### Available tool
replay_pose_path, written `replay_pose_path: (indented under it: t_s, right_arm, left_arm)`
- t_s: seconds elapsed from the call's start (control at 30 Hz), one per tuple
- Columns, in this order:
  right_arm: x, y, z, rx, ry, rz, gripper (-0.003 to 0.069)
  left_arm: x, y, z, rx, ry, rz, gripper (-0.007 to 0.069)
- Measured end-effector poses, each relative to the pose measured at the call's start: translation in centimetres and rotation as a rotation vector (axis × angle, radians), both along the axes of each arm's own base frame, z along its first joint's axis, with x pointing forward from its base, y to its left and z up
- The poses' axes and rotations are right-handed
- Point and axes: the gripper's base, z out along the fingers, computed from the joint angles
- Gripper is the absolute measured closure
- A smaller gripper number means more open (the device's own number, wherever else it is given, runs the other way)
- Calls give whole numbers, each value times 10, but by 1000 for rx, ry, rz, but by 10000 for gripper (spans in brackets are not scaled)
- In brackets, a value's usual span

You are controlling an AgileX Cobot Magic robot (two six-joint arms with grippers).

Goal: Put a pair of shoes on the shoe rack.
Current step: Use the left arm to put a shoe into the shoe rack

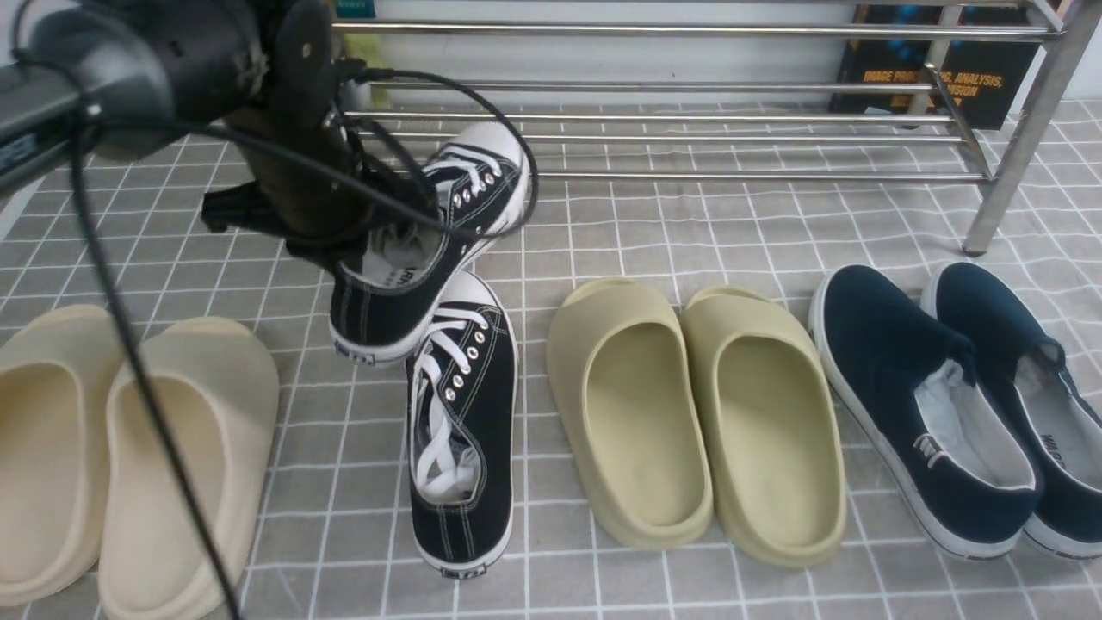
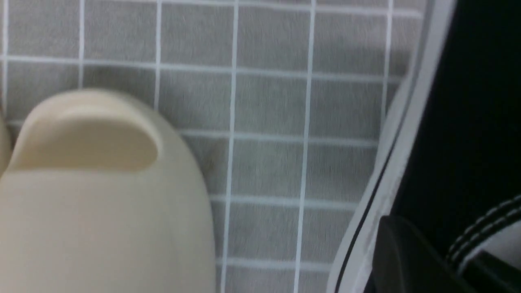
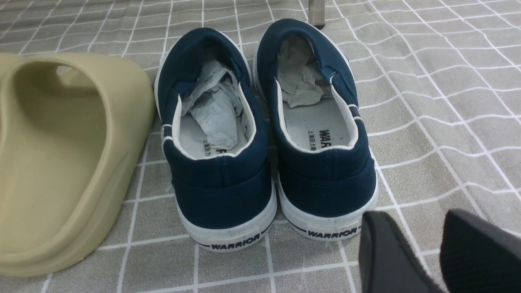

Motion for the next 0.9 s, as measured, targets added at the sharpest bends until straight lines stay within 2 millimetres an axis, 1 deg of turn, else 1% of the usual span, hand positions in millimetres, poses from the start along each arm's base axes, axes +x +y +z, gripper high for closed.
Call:
replay_pose_path:
  t_s: [0.03,0.1,0.13,0.17,0.23,0.27,0.3,0.4,0.5,0.57,0.6,0.7,0.8,0.9]
  right_arm:
    - [0,0,0,0,0,0,412]
    - [0,0,0,0,0,0,412]
    - [0,0,0,0,0,0,412]
    - [0,0,0,0,0,0,412]
    - [0,0,0,0,0,0,412]
    - [0,0,0,0,0,0,412]
    - [0,0,0,0,0,0,412]
    - [0,0,0,0,0,0,412]
    - [0,0,0,0,0,0,412]
    - [0,0,0,0,0,0,412]
    - [0,0,0,0,0,0,412]
    - [0,0,0,0,0,0,412]
    - [0,0,0,0,0,0,412]
    - [0,0,0,0,0,0,412]
  left_arm:
    - [11,4,0,-16,-9,21,638]
    - [25,11,3,-45,-33,53,638]
    - [28,13,4,-48,-39,57,638]
    - [36,16,8,-61,-63,70,638]
    - [45,20,13,-67,-94,77,638]
    - [46,20,13,-68,-97,76,638]
    - [53,22,17,-72,-121,81,638]
    - [66,19,14,-81,-141,82,638]
    - [76,17,8,-80,-144,78,638]
    - [83,16,0,-82,-141,74,638]
    - [84,16,1,-83,-143,74,638]
    - [91,14,-8,-85,-159,70,638]
    - [97,13,-11,-94,-195,67,638]
    - [100,12,-9,-107,-238,70,638]
